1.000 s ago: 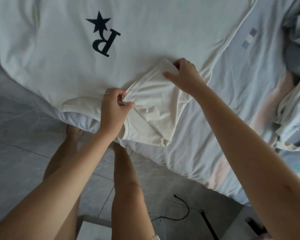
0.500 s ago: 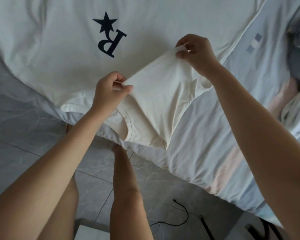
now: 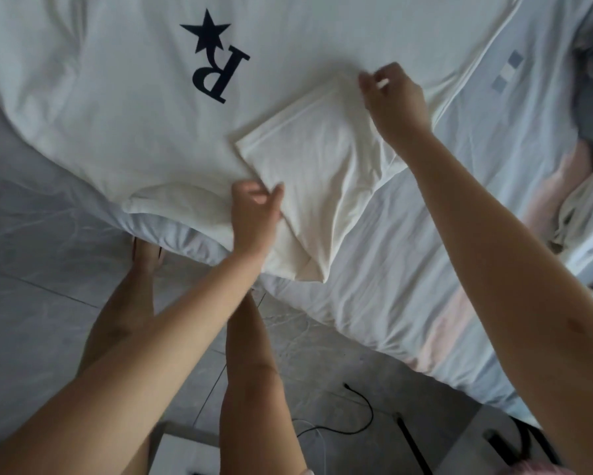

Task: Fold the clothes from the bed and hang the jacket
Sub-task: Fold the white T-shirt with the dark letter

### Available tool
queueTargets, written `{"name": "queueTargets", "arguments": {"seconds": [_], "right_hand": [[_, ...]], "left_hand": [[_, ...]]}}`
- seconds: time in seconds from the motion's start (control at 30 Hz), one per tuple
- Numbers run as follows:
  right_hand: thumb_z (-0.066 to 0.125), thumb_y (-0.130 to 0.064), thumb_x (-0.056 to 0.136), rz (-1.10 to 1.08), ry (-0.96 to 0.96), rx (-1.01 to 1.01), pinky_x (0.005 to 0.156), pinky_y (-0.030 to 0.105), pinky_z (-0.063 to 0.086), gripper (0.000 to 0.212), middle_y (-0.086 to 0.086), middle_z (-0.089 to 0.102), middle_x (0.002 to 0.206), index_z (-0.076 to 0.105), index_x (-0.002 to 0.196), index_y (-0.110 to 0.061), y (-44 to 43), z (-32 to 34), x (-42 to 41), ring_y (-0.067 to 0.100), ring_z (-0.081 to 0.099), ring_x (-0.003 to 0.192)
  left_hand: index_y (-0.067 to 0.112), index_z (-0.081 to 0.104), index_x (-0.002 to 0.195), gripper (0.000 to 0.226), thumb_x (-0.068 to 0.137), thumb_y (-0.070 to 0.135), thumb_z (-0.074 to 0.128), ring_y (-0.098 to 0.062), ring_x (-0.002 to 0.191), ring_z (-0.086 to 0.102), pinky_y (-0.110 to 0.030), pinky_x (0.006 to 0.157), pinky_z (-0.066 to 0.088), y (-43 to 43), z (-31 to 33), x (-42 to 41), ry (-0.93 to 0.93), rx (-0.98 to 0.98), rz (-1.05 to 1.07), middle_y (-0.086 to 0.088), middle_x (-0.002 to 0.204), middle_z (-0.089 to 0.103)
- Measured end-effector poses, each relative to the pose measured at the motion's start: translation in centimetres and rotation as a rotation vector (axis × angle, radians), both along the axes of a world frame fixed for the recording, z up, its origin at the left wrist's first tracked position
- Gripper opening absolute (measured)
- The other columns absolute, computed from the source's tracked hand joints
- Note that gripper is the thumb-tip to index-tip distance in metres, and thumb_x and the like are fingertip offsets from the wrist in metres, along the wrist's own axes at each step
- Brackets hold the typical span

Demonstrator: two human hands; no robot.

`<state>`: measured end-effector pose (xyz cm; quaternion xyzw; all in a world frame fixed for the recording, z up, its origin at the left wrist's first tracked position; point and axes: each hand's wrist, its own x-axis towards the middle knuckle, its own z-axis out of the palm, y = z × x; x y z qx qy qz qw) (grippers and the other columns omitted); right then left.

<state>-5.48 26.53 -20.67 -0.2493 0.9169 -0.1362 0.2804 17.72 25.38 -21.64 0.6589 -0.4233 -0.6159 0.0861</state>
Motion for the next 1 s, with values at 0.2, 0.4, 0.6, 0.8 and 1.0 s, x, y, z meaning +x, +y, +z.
{"name": "queueTargets", "arguments": {"seconds": [0.2, 0.4, 0.6, 0.8, 1.0], "right_hand": [[0.057, -0.038, 0.091, 0.131, -0.100, 0.194, 0.081, 0.027, 0.041, 0.029, -0.002, 0.064, 0.096, 0.068, 0.109, -0.018, 6.5, 2.6, -0.4, 0.015, 0.059, 0.090], [0.052, -0.022, 0.096, 0.127, -0.315, 0.069, 0.062, 0.030, 0.044, 0.020, -0.004, 0.055, 0.078, 0.054, 0.110, -0.009, 8.9, 0.0, -1.0, 0.006, 0.050, 0.055], [0.054, -0.028, 0.093, 0.111, -0.263, 0.067, 0.074, 0.030, 0.044, 0.019, 0.001, 0.060, 0.092, 0.055, 0.109, -0.017, 9.6, -0.6, -1.4, 0.019, 0.057, 0.083], [0.056, -0.048, 0.087, 0.210, 0.065, 0.226, 0.079, 0.033, 0.040, 0.038, -0.001, 0.062, 0.103, 0.055, 0.111, -0.018, 7.9, 0.6, -1.2, 0.022, 0.055, 0.097], [0.062, -0.019, 0.080, 0.255, -0.201, -0.261, 0.092, 0.019, 0.041, 0.057, 0.000, 0.050, 0.115, 0.045, 0.134, -0.019, 2.1, -1.4, -0.4, 0.006, 0.049, 0.096]], "left_hand": [[0.011, 0.060, 0.081, 0.012, 0.081, 0.014, 0.072, -0.007, 0.064, 0.061, -0.022, 0.061, 0.049, 8.7, 1.3, 1.1, 0.065, 0.287, -0.121, 0.000, 0.072, 0.064], [0.009, 0.051, 0.101, 0.009, 0.094, 0.013, 0.054, -0.007, 0.077, 0.055, -0.010, 0.069, 0.044, 10.5, 0.1, 1.4, 0.041, 0.069, -0.252, 0.004, 0.085, 0.057], [0.006, 0.049, 0.103, 0.011, 0.092, 0.010, 0.051, -0.023, 0.081, 0.057, -0.047, 0.081, 0.051, 10.9, -0.4, 1.2, 0.019, 0.119, -0.269, -0.009, 0.089, 0.057], [0.003, 0.047, 0.104, 0.023, 0.086, -0.001, 0.060, -0.015, 0.080, 0.060, -0.017, 0.067, 0.050, 8.1, 0.8, 0.5, 0.106, 0.119, -0.028, -0.003, 0.086, 0.059], [0.016, 0.027, 0.127, 0.063, 0.080, 0.003, 0.066, -0.019, 0.119, 0.049, -0.033, 0.105, 0.042, -0.6, -1.3, -1.1, 0.231, -0.282, -0.239, -0.005, 0.127, 0.041]]}}
